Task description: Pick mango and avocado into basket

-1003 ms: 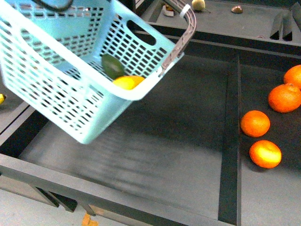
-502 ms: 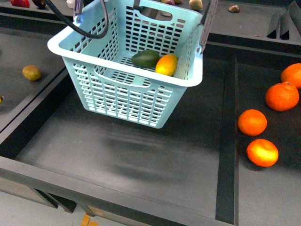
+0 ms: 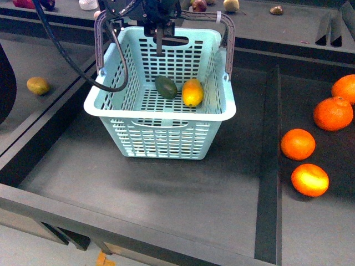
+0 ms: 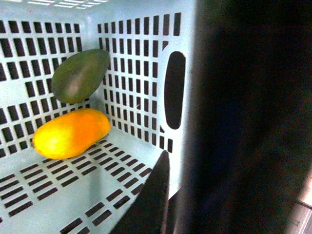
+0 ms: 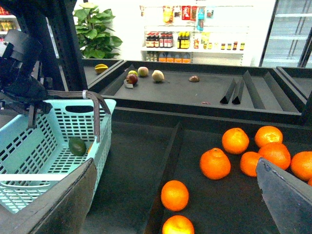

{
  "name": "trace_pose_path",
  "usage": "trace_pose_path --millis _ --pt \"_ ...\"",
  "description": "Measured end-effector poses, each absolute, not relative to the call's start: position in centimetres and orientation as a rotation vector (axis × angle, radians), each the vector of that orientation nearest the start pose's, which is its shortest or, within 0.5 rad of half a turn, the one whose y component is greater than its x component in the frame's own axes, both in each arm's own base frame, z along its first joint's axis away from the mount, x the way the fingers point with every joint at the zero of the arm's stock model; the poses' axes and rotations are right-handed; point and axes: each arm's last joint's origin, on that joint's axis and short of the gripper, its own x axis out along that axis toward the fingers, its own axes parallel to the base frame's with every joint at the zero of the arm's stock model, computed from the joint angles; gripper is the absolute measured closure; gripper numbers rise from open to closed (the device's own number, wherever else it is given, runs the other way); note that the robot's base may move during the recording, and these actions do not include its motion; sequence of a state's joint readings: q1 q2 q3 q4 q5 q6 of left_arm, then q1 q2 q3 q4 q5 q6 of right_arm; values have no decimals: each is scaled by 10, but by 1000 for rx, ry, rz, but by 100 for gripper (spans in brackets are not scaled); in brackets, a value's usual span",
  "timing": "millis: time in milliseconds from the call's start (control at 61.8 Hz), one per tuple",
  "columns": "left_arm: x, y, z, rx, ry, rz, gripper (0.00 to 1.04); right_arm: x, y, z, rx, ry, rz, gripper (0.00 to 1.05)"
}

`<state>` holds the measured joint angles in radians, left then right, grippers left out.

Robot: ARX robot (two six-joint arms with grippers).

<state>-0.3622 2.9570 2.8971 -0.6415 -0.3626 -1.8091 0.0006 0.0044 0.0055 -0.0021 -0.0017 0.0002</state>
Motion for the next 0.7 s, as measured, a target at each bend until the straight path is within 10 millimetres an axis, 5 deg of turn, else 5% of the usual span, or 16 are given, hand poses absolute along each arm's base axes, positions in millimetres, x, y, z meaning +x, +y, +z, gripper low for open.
trace_pose_path --millis 388,453,534,583,696 --pt "547 -222 136 -1363 609 586 4 98 0 165 0 1 2 8" --pt "542 -227 145 -1347 615 585 4 98 0 165 0 1 2 8" --pt "536 -232 164 -1323 609 572 17 98 0 165 0 1 2 8" --pt "530 -234 183 -1320 591 563 5 98 0 165 0 1 2 8" --pt "507 -222 225 -1364 511 538 7 98 0 165 0 1 2 8"
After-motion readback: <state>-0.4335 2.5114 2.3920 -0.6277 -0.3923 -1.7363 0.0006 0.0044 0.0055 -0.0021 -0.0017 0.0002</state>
